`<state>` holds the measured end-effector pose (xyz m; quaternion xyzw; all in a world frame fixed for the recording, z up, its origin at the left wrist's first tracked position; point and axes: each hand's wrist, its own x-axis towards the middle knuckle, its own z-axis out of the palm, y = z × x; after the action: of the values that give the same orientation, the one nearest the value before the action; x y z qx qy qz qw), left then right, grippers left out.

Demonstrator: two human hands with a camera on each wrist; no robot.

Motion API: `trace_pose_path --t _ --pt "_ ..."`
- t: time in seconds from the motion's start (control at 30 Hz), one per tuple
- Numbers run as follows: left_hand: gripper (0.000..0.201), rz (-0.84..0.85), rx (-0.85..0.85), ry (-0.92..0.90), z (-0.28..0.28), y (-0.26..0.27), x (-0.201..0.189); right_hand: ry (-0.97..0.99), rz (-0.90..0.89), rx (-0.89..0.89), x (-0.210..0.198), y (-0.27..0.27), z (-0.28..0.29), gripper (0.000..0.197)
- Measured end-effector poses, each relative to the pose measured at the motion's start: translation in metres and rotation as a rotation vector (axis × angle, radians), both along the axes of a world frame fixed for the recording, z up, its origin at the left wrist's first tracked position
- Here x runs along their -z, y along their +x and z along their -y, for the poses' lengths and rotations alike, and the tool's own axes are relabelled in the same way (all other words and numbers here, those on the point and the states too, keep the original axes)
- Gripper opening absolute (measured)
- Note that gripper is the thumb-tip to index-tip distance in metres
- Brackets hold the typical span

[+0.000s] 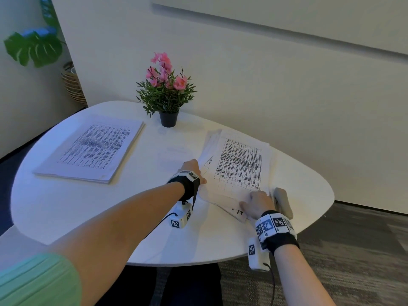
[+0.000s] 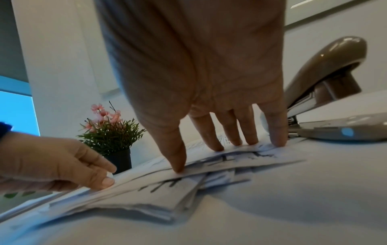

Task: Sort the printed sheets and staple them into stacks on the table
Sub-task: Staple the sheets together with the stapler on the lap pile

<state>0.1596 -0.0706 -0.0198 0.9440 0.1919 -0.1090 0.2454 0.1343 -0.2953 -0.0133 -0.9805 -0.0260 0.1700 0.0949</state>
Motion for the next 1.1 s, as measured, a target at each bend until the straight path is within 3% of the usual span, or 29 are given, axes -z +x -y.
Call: trace_pose_path --t 0.1,0.37,0.5,0.63,0.7,0.8,0.9,0.97,1.1 --pt "0.080 -0.038 -0.058 0.092 0.002 0.000 -0.003 -0.026 0.006 -0.016 0.001 0.001 0.001 0.041" --pt "0.070 0.017 -0.031 0.062 0.000 -0.002 -0.005 0.018 -0.002 0.007 -0.003 0.003 0.003 0.035" --pt "0.046 0.137 0.044 0.012 -0.001 -0.005 -0.007 0.024 0.001 -0.003 -0.005 0.001 0.003 0.040" --pt "0.019 0.200 -0.054 -0.083 -0.003 -0.006 -0.009 0.001 -0.014 -0.030 -0.011 -0.003 0.003 0.044" --pt "0.026 0.260 -0.131 -0.102 -0.004 -0.010 -0.013 0.007 -0.019 -0.043 -0.012 -0.005 0.005 0.050" --pt "0.030 0.360 -0.188 -0.164 -0.012 -0.026 -0.025 0.150 -0.047 -0.032 -0.015 -0.008 0.006 0.049" --pt "0.013 0.434 -0.135 -0.183 -0.024 -0.059 -0.042 0.289 -0.052 -0.038 -0.017 -0.011 0.003 0.048" --pt "0.023 0.403 -0.094 -0.176 -0.035 -0.088 -0.044 0.288 -0.057 -0.046 -0.016 -0.012 -0.002 0.052" --pt "0.023 0.049 -0.037 -0.302 -0.063 -0.127 -0.024 0.204 -0.114 -0.120 -0.013 -0.020 -0.018 0.061"
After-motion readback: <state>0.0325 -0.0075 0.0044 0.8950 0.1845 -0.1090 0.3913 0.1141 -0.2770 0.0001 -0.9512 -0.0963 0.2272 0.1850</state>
